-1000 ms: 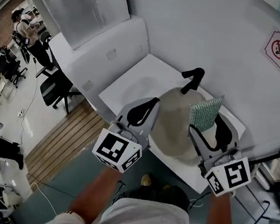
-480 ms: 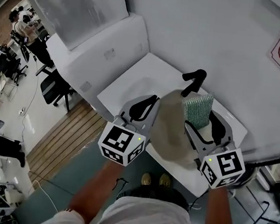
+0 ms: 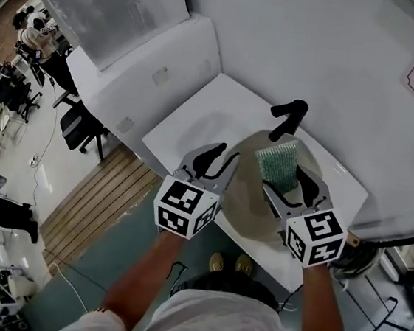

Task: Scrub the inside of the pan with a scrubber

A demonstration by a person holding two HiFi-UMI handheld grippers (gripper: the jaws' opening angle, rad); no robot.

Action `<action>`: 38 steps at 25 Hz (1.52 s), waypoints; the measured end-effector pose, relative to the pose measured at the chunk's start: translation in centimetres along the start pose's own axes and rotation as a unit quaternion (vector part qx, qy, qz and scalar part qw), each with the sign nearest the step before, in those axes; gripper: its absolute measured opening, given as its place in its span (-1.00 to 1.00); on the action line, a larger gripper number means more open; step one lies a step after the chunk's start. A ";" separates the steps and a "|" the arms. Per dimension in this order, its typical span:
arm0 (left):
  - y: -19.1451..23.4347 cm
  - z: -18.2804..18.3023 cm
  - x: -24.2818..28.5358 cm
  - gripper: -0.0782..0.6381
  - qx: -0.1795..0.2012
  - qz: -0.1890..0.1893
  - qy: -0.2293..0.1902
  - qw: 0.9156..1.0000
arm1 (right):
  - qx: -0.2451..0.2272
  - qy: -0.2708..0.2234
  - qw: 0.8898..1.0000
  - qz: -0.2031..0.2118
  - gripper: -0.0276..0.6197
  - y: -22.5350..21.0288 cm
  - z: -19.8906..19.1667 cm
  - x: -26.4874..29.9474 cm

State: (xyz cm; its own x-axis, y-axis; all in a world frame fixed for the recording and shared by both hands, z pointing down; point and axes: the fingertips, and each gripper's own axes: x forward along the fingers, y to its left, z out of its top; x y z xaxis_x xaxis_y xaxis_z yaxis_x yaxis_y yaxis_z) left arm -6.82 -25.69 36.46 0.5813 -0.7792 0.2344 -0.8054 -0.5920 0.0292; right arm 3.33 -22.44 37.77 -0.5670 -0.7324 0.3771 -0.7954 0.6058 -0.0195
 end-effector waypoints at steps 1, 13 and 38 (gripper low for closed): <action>0.2 -0.5 0.1 -0.42 -0.002 0.002 0.009 1.000 | 0.001 0.009 1.000 0.002 0.02 0.1 -0.4 0.4; 1.5 -7.6 2.0 -0.29 -0.027 0.003 0.147 0.989 | 0.007 0.116 0.993 0.012 0.02 0.4 -5.4 5.8; 2.2 -12.3 3.4 -0.53 -0.064 0.010 0.215 0.975 | 0.034 0.214 0.976 -0.014 0.02 -2.4 -12.5 11.1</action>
State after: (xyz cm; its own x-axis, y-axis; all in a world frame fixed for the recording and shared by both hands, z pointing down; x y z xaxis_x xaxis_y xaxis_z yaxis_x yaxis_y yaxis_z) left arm -8.03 -27.10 49.24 0.4847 -0.6168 0.6201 -0.8405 -0.5246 0.1352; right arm 1.67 -28.15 53.53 -0.4148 -0.5420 0.7309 -0.8299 0.5547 -0.0596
